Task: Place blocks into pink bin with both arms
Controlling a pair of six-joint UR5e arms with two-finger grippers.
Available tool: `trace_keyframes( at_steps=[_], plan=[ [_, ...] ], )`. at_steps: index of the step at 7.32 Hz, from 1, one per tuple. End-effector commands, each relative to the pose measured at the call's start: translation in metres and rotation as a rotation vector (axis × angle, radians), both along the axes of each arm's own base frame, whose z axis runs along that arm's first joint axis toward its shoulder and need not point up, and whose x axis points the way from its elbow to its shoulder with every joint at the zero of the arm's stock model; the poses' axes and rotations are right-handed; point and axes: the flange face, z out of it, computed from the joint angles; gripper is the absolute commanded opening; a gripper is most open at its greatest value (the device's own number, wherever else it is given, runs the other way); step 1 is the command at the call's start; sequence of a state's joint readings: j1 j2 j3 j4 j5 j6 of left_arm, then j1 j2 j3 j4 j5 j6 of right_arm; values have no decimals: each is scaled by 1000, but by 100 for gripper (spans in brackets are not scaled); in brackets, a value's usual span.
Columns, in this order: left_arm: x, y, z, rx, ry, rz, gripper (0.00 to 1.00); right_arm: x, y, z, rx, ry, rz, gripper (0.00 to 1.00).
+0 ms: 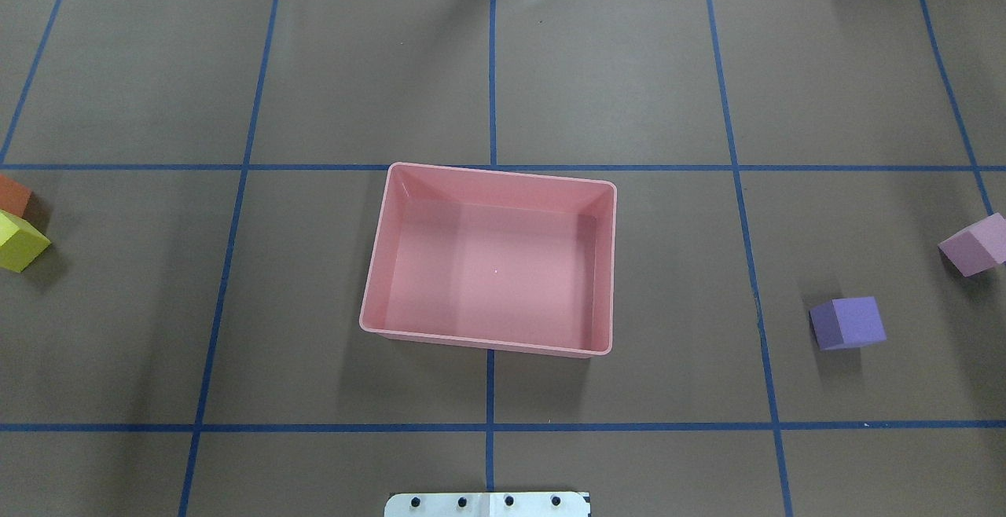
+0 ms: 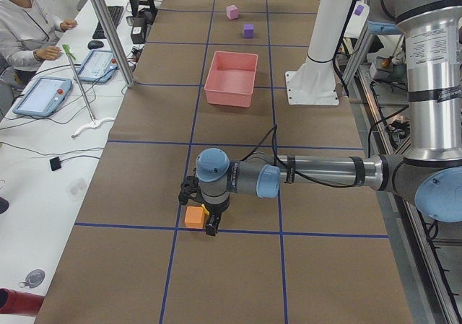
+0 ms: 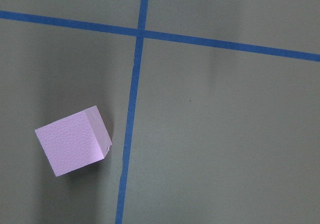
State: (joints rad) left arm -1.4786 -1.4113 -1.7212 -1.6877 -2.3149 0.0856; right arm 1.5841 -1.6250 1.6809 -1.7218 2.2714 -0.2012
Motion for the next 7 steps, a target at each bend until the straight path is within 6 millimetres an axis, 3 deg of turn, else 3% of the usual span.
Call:
trace_keyframes(
  at_steps=[1, 3, 4, 5, 6, 7],
  plan=[
    [1, -4, -6, 47, 6, -3, 100, 1, -10, -30, 63, 4, 2, 100],
    [3, -21, -28, 205, 20, -5, 100, 0, -45, -67, 137, 8, 1, 100],
    [3, -35, -45, 290, 21, -8, 100, 1, -49, -73, 149, 8, 3, 100],
    [14, -91, -75, 393, 41, 2, 100, 1, -49, -81, 224, 6, 3, 100],
    [19, -103, -61, 386, 40, 13, 100, 1, -43, -67, 276, 5, 3, 100],
    [26, -112, -59, 425, 48, 21, 100, 1, -44, -59, 282, 2, 6, 100]
  ],
)
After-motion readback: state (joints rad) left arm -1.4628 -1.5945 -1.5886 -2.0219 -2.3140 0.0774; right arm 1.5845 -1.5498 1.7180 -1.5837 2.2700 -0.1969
